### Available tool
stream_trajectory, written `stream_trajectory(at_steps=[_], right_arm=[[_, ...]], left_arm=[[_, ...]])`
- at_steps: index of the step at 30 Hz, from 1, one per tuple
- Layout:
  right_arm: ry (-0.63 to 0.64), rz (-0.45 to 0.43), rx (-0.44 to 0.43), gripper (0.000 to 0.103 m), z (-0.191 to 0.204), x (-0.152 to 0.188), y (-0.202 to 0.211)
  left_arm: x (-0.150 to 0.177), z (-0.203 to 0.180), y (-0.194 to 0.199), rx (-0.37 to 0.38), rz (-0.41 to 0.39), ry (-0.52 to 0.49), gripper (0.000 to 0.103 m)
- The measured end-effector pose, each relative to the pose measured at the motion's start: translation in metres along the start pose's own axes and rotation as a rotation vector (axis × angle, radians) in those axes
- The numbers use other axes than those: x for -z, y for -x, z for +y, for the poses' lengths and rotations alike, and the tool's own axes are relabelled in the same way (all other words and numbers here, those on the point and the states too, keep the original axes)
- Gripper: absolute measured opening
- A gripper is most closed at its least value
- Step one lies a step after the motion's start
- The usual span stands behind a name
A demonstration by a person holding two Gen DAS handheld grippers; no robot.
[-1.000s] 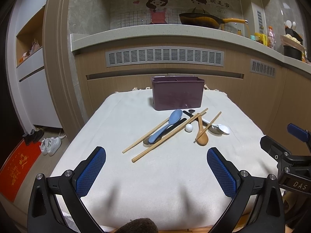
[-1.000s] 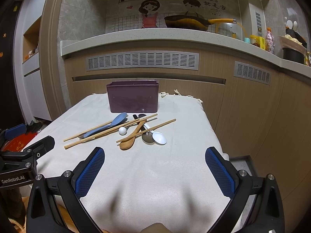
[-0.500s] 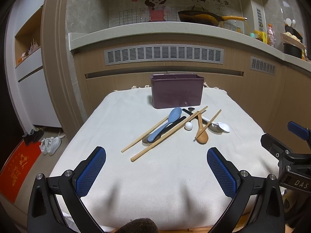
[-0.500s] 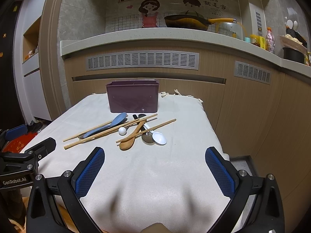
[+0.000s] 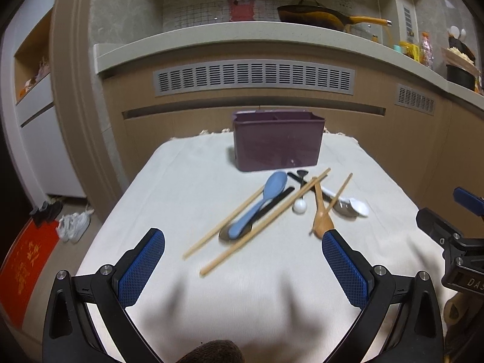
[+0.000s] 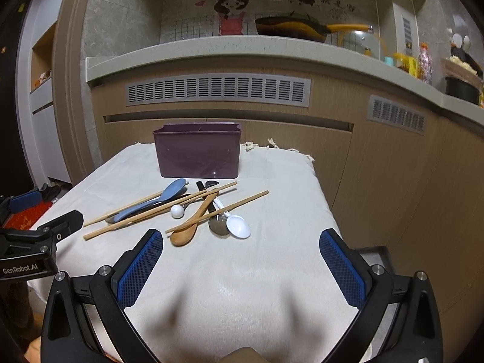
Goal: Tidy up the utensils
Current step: 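Grasp the blue spoon with the left tool while the right tool reaches toward the white ball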
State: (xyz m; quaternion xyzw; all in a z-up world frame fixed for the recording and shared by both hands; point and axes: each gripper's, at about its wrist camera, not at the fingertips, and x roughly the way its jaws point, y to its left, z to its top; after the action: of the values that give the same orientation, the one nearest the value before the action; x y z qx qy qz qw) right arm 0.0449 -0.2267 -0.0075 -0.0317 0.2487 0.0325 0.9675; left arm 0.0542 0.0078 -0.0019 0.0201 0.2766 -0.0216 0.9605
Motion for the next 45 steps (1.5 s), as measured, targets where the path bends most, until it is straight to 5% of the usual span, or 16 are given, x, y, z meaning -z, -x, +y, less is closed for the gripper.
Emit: stream_trajectory(at_steps=[10, 17, 23, 25, 40, 45], right_arm=[[0.075, 0.055, 0.027, 0.103, -0.004, -0.029, -0.072], [0.083, 0.144, -0.041, 0.103, -0.008, -0.048, -0.130], [0.116, 0.152, -0.072, 0.103, -0.003, -0.066, -0.157], [0.122, 0.145, -0.071, 0.103, -0.005, -0.070, -0.163], [0.098, 0.209, -0.090, 0.103, -0.015, -0.060, -0.186], [0.085, 0.227, -0.090, 0.103, -0.015, -0.062, -0.188]], left_arm=[[-0.051, 0.000, -0.090, 0.186, 0.106, -0.096, 0.103], [-0.067, -0.003, -0.157, 0.288, 0.255, -0.144, 0.103], [-0.074, -0.009, -0.186, 0.301, 0.258, -0.192, 0.101], [-0.076, -0.014, -0.193, 0.302, 0.269, -0.215, 0.085], [-0.071, -0.041, -0.247, 0.368, 0.429, -0.221, 0.045], [-0.079, -0.024, -0.236, 0.345, 0.373, -0.154, 0.036]])
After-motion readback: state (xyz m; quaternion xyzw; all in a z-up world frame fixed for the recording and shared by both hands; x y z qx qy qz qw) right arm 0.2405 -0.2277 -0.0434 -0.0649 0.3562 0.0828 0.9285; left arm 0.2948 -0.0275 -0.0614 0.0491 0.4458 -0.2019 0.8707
